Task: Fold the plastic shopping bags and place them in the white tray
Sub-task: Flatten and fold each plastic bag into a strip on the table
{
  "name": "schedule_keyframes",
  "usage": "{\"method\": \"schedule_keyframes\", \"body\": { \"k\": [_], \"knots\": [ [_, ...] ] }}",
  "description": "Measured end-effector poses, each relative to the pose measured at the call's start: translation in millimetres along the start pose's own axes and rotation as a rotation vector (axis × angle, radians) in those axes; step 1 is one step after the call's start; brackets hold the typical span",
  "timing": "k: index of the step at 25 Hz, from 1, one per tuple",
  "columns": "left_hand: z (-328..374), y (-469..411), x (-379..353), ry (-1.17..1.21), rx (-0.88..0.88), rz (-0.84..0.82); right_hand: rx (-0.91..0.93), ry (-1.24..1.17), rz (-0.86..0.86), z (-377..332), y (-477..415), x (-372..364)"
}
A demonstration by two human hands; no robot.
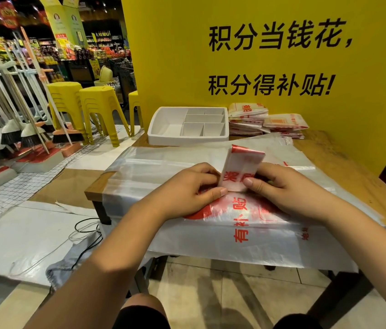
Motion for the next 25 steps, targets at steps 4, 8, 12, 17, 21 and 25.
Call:
{"method": "schedule_keyframes", "body": {
  "k": [4,8,12,17,21,25],
  "knots": [
    [-8.8,1.6,4.7,0.233,0.142,0.073,-0.097,0.064,0.019,0.3,-13.5,-0.1],
    [-11.1,1.3,4.8,0.219,0.2,0.089,-0.158,0.11,0.079,3.4,-24.9,-13.4],
    [-11.4,1.0,7.8,0.209,0.19,0.146,-0.196,0.171,0.146,10.0,-26.7,-19.8],
    [-12.7,1.4,5.5,0.187,0.179,0.116,-0.246,0.248,0.194,9.7,-31.2,-18.0],
    [-8.6,0.4,8.9,0.12,0.18,0.124,-0.25,0.265,0.164,9.2,-39.8,-14.3],
    [-6.1,0.2,9.7,0.089,0.195,0.116,-0.279,0.289,0.14,12.0,-47.1,-11.7]
  ]
}}
Point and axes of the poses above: each hand's wrist, its own y-axis away from the middle knuckle, its own x-axis out of the back of the hand, z = x × y, the point moved 7 cm from there along -y, towards the middle knuckle, and after that the axes turned 8 degrees about -y, right-handed, at the moved point
